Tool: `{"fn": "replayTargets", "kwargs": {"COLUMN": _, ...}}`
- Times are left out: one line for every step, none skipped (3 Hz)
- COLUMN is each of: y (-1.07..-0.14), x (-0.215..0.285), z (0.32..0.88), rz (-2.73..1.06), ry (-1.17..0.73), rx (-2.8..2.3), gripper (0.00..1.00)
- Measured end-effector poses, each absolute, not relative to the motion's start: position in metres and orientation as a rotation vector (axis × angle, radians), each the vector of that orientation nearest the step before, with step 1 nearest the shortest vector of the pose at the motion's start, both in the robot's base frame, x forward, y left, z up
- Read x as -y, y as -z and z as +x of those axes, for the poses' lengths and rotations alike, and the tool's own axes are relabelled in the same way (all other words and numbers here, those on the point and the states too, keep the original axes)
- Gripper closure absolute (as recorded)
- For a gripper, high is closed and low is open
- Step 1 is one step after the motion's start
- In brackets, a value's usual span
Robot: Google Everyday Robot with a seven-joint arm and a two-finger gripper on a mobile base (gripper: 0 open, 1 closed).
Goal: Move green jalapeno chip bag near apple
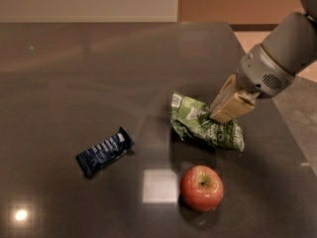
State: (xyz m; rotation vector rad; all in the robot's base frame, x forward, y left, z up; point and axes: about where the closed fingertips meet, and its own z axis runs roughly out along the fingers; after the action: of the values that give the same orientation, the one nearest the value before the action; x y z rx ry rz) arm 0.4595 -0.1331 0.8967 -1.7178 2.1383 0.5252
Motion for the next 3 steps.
{"fn": "replayTargets", "kwargs": {"y": -0.892, "x": 0.135, "z": 0.45, "rz": -1.707, "ry": -0.557, "rx": -2.149, "gripper": 0.35}}
{"fn": "replayTargets", "kwargs": {"y": -0.888, "x": 0.135, "z": 0.443, "rz": -1.71, "ry": -0.585, "rx": -2.15, "gripper": 0.13}}
{"fn": "replayTargets", "kwargs": {"y": -0.884, "x": 0.135, "z": 0.439, "rz": -1.718, "ry": -0.617, "rx": -2.139, "gripper": 0.0}}
